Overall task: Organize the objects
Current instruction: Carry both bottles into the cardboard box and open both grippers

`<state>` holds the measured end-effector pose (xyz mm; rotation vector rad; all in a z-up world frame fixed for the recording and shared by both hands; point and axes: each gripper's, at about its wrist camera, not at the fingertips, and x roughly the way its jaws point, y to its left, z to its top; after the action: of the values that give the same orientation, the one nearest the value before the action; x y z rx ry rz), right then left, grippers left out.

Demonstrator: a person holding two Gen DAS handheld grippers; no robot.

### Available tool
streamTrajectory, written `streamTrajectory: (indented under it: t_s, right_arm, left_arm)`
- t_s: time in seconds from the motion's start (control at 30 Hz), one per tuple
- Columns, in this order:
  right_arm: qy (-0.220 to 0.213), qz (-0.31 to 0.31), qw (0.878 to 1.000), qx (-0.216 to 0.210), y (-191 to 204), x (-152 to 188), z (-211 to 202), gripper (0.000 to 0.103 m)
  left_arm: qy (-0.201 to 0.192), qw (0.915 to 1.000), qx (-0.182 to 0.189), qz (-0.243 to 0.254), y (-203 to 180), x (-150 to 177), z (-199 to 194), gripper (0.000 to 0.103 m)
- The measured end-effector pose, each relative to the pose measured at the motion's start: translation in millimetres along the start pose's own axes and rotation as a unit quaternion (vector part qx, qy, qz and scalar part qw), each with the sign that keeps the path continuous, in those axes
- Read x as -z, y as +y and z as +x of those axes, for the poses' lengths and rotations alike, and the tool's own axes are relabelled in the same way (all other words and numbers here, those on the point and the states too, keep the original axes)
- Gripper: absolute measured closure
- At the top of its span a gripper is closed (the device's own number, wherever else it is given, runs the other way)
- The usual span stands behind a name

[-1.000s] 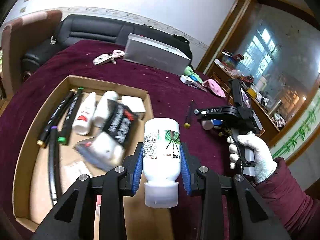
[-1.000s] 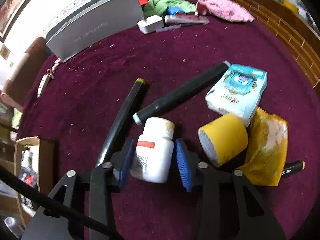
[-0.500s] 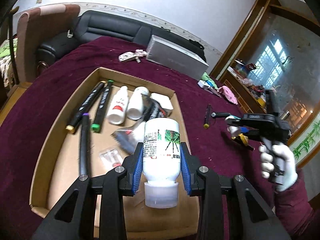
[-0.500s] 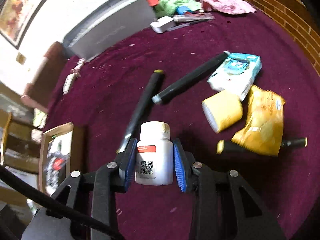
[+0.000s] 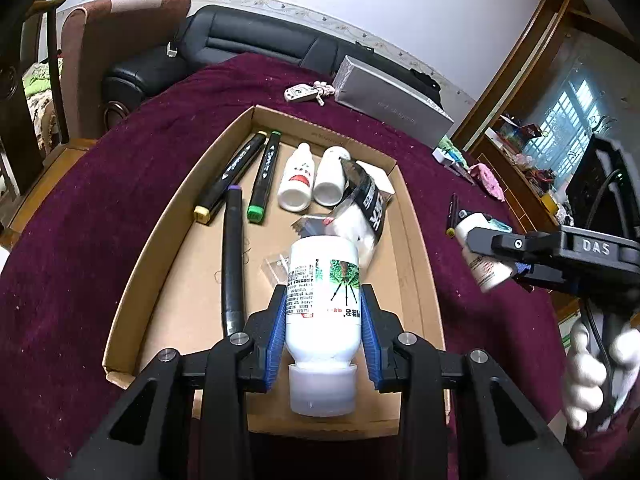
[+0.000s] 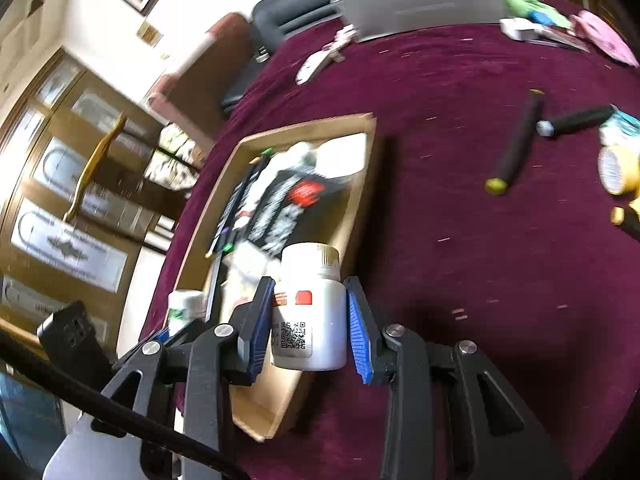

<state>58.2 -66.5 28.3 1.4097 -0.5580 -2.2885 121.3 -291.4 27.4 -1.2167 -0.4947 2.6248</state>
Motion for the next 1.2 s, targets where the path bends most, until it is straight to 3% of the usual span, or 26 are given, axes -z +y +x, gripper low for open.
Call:
streamTrajectory:
  t_s: [0.37, 0.7, 1.03, 1.1, 1.2]
  right_arm:
    - [0.053, -0.049, 0.997, 0.002, 42.3, 24.2, 47.1, 0.070]
    - [0.077, -0.062, 0.995, 0.020, 47.9, 34.9, 73.1, 0.070]
    - [0.080, -0.065, 0.994, 0.032, 47.0, 35.8, 76.9, 0.070]
    - [0.080, -0.066, 0.994, 0.035, 48.1, 36.0, 77.4, 0.070]
    - [0.074, -0.064, 0.995, 0.035, 47.6, 35.6, 74.1, 0.066]
  left_arm:
    - [0.017, 0.9998, -0.013, -0.005, 18.7, 3.8, 9.5, 0.074]
    - [0.014, 0.9996, -0.024, 0.007, 20.4, 3.9, 11.0, 0.074]
    - [-0.002, 0.9998, 0.003, -0.020, 30.7, 0.7, 2.2, 0.072]
    - [-0.010, 0.9994, 0.011, -0.031, 34.3, -0.8, -2.4, 0.063]
    - [-0.025, 0.9984, 0.020, -0.046, 41.2, -3.8, -11.5, 0.061]
